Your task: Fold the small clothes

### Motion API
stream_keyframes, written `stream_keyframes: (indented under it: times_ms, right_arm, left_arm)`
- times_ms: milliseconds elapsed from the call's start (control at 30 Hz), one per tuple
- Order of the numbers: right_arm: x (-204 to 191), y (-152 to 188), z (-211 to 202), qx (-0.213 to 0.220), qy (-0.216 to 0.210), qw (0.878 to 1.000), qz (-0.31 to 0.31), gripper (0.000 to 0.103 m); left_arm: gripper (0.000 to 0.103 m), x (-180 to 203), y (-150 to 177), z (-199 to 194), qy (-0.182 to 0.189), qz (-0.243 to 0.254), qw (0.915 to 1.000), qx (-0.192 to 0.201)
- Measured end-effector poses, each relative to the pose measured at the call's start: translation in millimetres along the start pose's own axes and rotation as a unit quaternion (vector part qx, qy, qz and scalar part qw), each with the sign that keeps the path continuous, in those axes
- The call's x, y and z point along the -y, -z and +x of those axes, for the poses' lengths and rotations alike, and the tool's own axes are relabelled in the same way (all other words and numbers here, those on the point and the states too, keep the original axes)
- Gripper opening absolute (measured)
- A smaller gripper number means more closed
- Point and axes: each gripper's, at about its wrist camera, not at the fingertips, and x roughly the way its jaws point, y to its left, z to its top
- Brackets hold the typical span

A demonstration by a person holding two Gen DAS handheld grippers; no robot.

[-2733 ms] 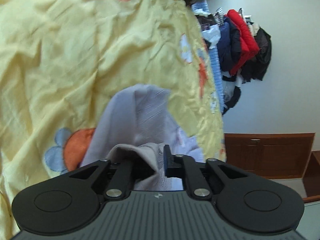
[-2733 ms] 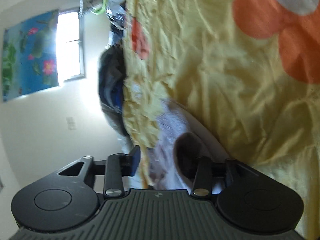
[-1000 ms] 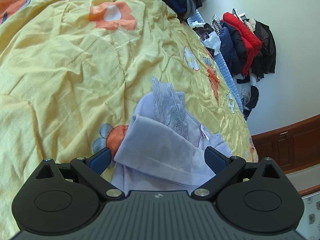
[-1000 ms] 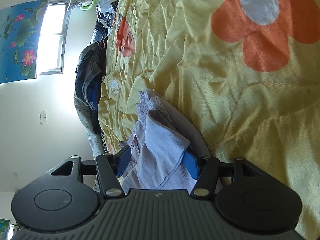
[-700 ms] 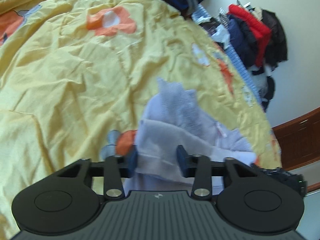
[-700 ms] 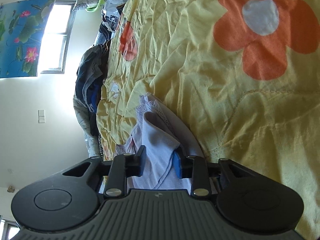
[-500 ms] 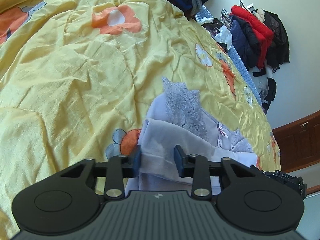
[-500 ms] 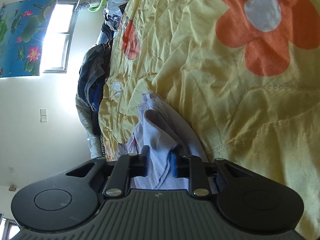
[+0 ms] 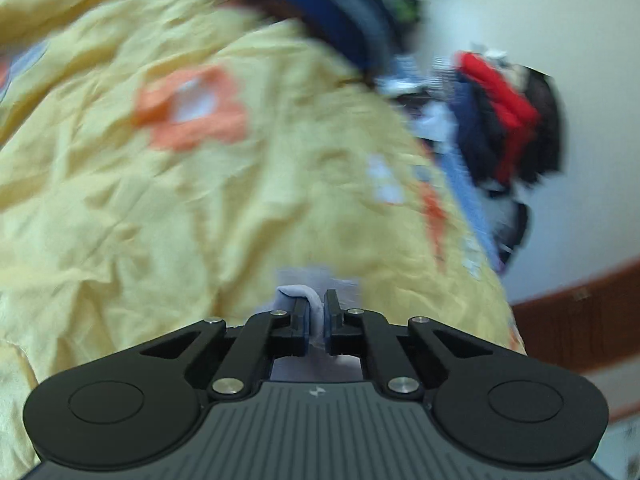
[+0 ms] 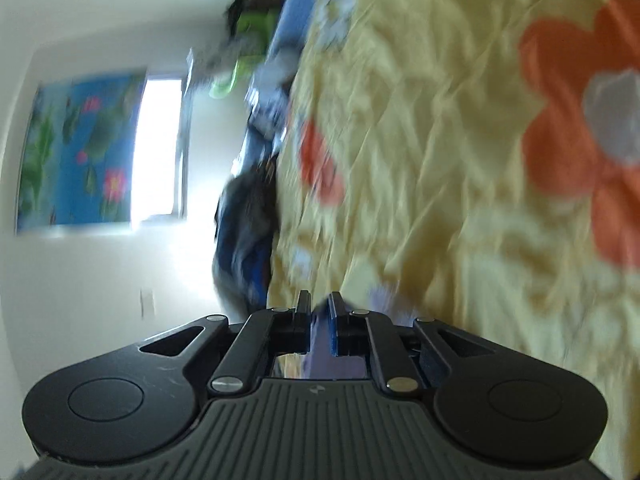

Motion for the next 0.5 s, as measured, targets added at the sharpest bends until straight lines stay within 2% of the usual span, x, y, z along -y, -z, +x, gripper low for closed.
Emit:
stream_keyframes:
  times_ms: [33,67,100,167,200,233,300,400,467,500]
  right_arm:
    - [6,-5,5,-0.004,0.010,1.000,0.017,0.019]
    - [10,-7,10,-0.017,0.021,0.999,0.027,0.027]
    - [13,-5,11,-0.023,0.025,0.999,0.024,0.036]
    - [12,1,5,-0.017,0.022,1.000,-0.011,0.041]
    - [11,3,1,-0.018,0.024,0.999,-0.026,0.044]
    - [11,6,-2,-0.023,0.026,0.999,-0.037,0.046]
    - [12,8,-8,-0.029,0.033,0.998,-0.055,0.050]
    - [4,13,-11,-0.052,0.039,0.994,-0.093,0.050]
    - [-8,20,-9,-0.064,0.036,0.990,-0.120,0.050]
    - [-13,23,-6,-0.072,0.029,0.989,-0.127,0.051]
  left_arm:
    - [0.008,-4,-1,7,0.001,-0.011,0.9997,-0.020]
    - [0.009,-5,1,8,0.005,-0.005,0.9996,-0.026]
    - [0.012,-4,6,6,0.010,0.009,0.9996,-0.025]
    - [0.021,-3,13,-2,0.015,0.034,0.9992,-0.017]
    - [0.033,-3,15,-8,0.014,0.043,0.9990,-0.009]
    - [0.051,-3,16,-14,0.015,0.048,0.9987,-0.001]
    - [0.072,-2,13,-25,0.016,0.055,0.9982,0.020]
    - [0.072,8,8,-38,0.050,0.073,0.9953,0.039]
    - [0.072,20,11,-36,0.077,0.102,0.9914,0.028]
    - [0.072,27,15,-31,0.077,0.122,0.9893,0.021]
